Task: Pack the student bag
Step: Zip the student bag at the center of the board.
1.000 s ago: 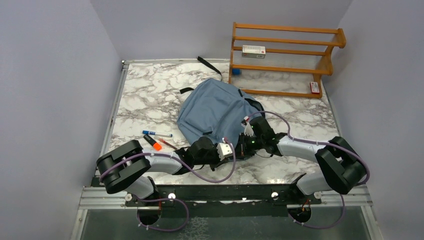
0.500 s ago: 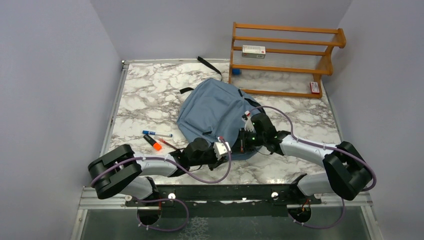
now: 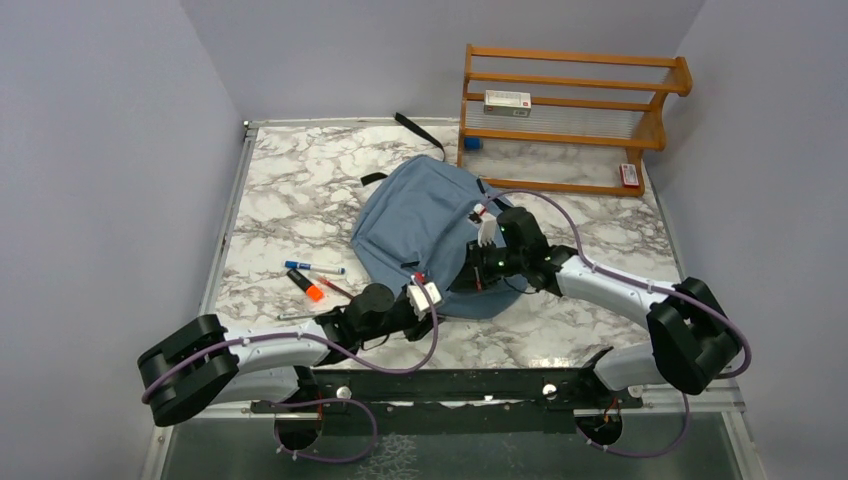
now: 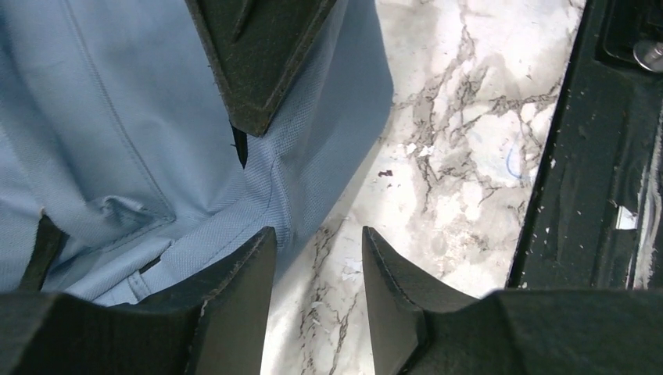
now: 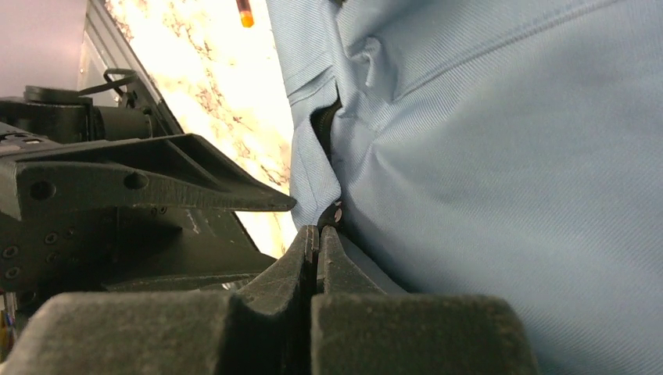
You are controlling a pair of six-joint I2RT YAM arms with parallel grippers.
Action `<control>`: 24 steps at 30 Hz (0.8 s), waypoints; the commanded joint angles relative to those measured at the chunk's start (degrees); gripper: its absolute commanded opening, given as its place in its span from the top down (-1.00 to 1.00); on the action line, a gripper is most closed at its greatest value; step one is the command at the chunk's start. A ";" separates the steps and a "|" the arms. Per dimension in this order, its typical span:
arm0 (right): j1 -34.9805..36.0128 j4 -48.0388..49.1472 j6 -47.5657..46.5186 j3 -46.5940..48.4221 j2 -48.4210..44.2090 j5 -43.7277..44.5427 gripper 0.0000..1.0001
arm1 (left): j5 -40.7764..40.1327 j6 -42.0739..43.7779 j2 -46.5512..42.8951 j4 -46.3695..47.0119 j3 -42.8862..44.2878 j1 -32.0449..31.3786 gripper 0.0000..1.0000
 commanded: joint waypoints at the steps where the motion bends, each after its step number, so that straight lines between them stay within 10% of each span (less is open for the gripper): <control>1: -0.26 1.93 -7.08 4.07 2.10 -5.19 0.99 | -5.81 -1.35 -2.87 -0.78 -1.57 -0.37 0.06; 24: -0.26 0.34 -1.87 -1.63 1.27 -3.72 0.99 | 4.58 3.09 9.44 5.94 5.71 -0.37 -0.13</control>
